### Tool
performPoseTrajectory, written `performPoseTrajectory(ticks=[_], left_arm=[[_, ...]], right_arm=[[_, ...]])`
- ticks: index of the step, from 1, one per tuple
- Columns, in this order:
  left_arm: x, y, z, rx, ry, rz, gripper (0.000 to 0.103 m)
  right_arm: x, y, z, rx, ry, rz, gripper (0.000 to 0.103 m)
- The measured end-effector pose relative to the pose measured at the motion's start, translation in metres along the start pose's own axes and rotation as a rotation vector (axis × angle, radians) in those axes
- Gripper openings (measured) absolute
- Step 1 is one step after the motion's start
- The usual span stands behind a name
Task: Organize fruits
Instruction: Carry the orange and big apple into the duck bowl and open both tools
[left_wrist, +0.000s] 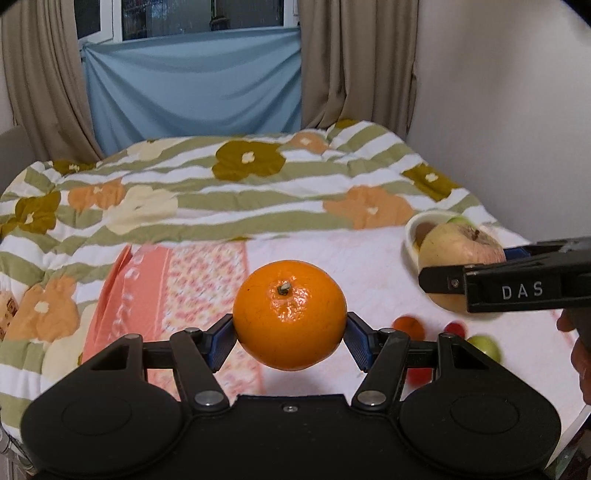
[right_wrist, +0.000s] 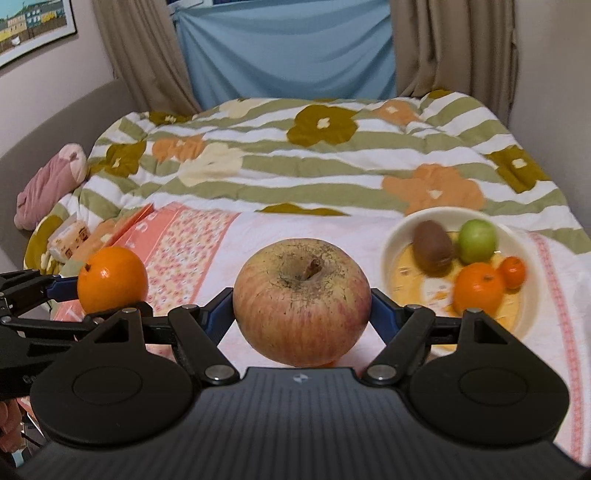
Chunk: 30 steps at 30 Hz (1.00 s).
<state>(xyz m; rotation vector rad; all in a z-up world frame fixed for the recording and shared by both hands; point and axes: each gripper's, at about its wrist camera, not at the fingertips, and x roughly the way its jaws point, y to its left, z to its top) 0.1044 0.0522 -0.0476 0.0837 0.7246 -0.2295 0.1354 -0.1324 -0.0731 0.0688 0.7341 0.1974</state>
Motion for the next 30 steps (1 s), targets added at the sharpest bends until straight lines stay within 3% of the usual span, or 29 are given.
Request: performPoseTrajectory(ticks=[13, 21, 30], left_arm=[[0.012, -0.089, 0.039, 0.041, -0.04, -0.05, 0.067], [0.054, -0.141, 0.048, 0.059, -0.004, -0.082, 0.067], [0.113, -0.183, 0.05, 0.091, 0.055, -0.067, 0.067]], right_arm=[[-0.037, -0.107, 0.006, 0.027, -0.024, -0.051, 0.091], [-0.028, -0.167, 0.002, 0.019, 0.003, -0.065, 0.091], [-0.001, -0.208, -0.001, -0.035, 0.035, -0.028, 0.091]])
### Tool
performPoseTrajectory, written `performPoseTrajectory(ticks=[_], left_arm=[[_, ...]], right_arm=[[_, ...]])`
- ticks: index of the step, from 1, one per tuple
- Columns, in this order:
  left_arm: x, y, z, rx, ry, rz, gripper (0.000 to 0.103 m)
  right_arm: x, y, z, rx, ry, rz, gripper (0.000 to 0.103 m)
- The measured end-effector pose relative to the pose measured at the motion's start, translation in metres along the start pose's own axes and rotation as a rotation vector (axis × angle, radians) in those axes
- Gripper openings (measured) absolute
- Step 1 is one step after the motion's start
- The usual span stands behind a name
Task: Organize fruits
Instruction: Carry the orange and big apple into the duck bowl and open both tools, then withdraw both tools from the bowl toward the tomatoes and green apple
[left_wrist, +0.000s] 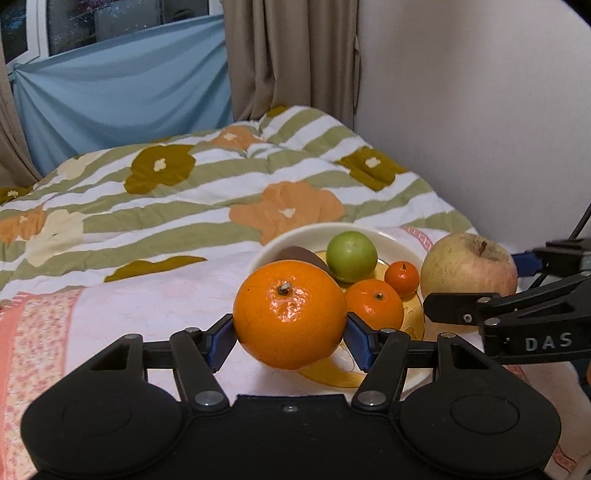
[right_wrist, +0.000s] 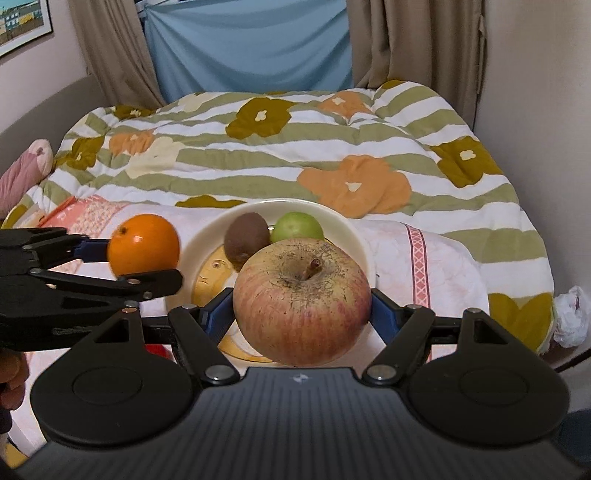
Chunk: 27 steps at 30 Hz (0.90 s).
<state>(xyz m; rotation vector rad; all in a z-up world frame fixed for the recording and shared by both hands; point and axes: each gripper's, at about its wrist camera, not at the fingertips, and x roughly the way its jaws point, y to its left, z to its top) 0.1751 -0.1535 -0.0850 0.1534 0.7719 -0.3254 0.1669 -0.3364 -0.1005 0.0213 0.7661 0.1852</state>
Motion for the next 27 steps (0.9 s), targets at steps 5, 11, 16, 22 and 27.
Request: performPoseTrajectory(ticks=[5, 11, 16, 22, 27], left_arm=[[0.03, -0.012, 0.002, 0.007, 0.047, 0.009, 0.067], [0.045, -0.015, 0.001, 0.007, 0.074, 0.028, 0.067], [0.041, -0.014, 0.005, 0.006, 0.068, 0.045, 0.094], [0.02, -0.017, 0.008, 0.054, 0.042, 0.084, 0.099], [0.001, -0.014, 0.001, 0.052, 0.04, 0.102, 0.099]], right_arm=[[0.011, -0.011, 0.002, -0.026, 0.005, 0.028, 0.091], [0.019, -0.019, 0.003, -0.038, 0.008, 0.052, 0.091], [0.02, -0.02, 0.004, -0.03, 0.008, 0.06, 0.091], [0.016, -0.022, 0.004, -0.028, 0.007, 0.067, 0.091], [0.016, -0.023, 0.002, -0.04, 0.007, 0.074, 0.091]])
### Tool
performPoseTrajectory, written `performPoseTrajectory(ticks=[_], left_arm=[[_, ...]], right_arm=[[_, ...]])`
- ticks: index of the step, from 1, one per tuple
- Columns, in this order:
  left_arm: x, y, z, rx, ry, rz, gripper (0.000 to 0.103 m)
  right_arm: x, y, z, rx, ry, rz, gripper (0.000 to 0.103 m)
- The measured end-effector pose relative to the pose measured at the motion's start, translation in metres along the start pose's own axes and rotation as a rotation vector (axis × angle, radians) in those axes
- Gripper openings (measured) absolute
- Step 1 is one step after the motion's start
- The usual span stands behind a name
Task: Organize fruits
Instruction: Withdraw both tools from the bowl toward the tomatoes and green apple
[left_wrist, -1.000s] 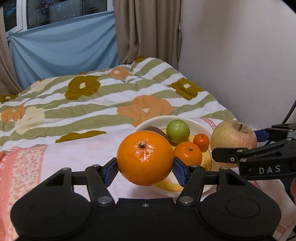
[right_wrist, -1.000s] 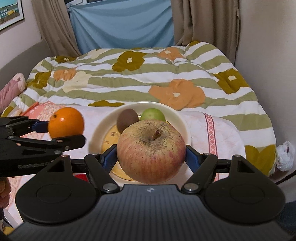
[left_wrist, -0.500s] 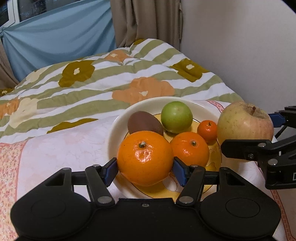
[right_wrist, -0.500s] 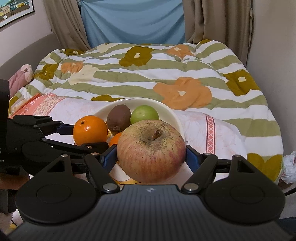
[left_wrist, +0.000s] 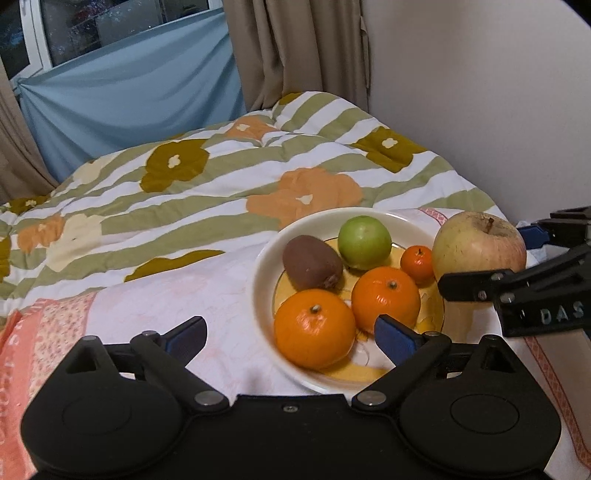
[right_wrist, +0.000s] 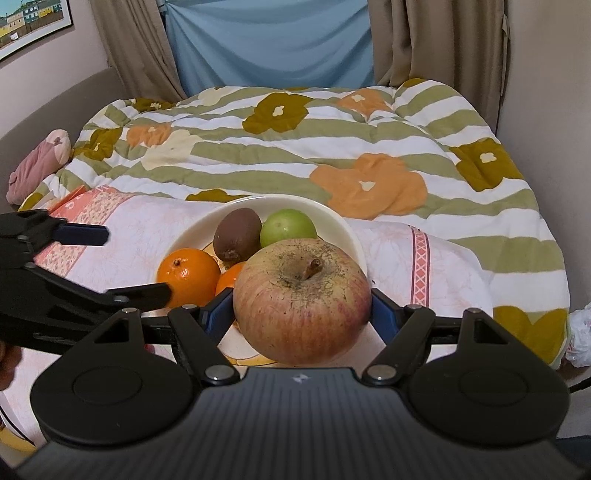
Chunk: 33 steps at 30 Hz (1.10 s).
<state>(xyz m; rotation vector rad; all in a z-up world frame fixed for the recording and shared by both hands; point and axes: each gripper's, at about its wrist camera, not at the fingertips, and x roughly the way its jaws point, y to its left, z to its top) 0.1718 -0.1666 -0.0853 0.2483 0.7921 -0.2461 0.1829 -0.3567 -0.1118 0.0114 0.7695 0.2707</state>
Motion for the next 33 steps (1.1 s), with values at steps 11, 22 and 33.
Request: performPoseTrajectory(ticks=[11, 22, 33], left_arm=[[-0.018, 0.005, -0.014, -0.045, 0.005, 0.044, 0.099], [-0.03, 0.008, -0.024, -0.082, 0.006, 0.073, 0.099], [-0.042, 0.01, -0.038, -0.096, 0.023, 0.089, 0.099]], right_arm=[[0.014, -0.002, -0.001, -0.039, 0.0, 0.005, 0.091], [0.02, -0.006, -0.002, -0.048, -0.036, 0.048, 0.092], [0.007, 0.004, -0.003, -0.079, -0.068, -0.001, 0.103]])
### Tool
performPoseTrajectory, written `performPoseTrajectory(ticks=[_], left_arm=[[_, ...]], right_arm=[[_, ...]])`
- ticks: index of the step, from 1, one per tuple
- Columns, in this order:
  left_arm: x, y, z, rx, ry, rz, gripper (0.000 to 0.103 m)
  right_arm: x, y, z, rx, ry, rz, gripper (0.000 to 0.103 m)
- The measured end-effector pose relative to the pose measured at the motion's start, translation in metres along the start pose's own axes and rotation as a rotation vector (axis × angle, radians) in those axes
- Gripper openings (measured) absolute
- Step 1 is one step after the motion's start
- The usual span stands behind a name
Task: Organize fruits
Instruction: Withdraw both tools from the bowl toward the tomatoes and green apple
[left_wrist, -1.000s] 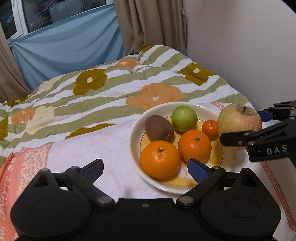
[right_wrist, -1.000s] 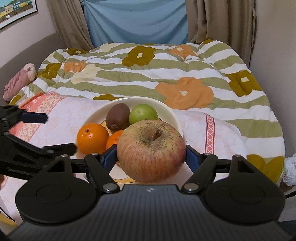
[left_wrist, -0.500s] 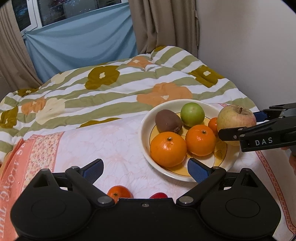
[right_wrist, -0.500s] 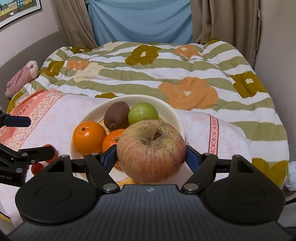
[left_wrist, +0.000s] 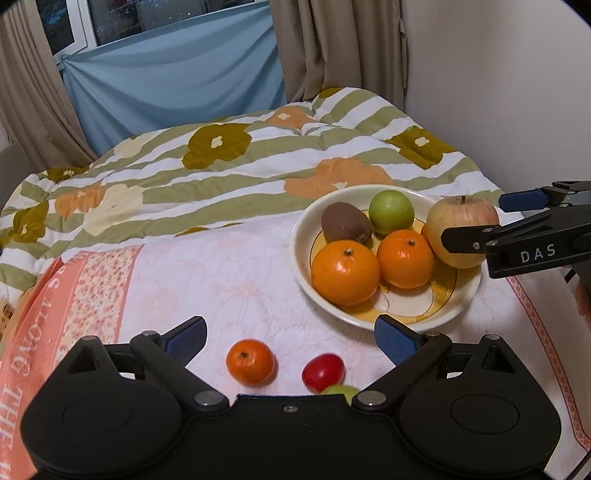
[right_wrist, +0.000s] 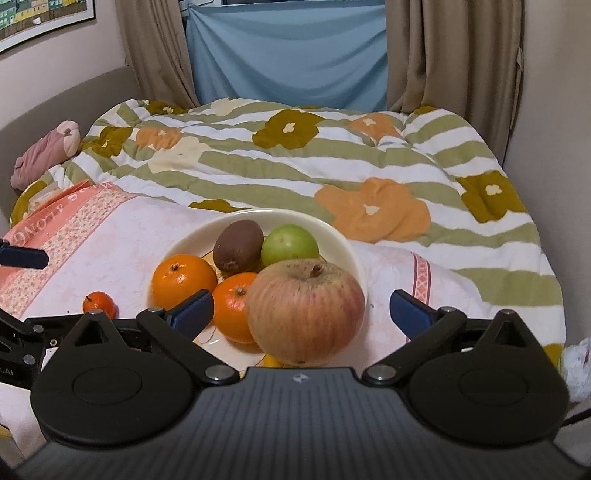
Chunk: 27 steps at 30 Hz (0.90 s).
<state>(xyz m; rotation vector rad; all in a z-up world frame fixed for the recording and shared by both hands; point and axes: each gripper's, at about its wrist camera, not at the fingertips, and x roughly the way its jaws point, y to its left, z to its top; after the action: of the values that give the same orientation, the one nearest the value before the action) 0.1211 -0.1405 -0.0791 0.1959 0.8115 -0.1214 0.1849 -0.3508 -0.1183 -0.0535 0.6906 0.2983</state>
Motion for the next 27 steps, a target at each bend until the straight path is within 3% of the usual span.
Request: performPoseTrajectory(ticks=[12, 27], left_arm=[[-0.047, 0.025, -0.006, 0.001, -0.068, -0.013, 0.099], [-0.093, 0.084, -0.026, 0.069, -0.131, -0.078, 0.103]], right_arm=[[-0.053, 0.03, 0.004, 0.008, -0.046, -0.054, 0.103], [-0.114, 0.1, 0.002, 0.142, -0.066, -0.096, 0.103]])
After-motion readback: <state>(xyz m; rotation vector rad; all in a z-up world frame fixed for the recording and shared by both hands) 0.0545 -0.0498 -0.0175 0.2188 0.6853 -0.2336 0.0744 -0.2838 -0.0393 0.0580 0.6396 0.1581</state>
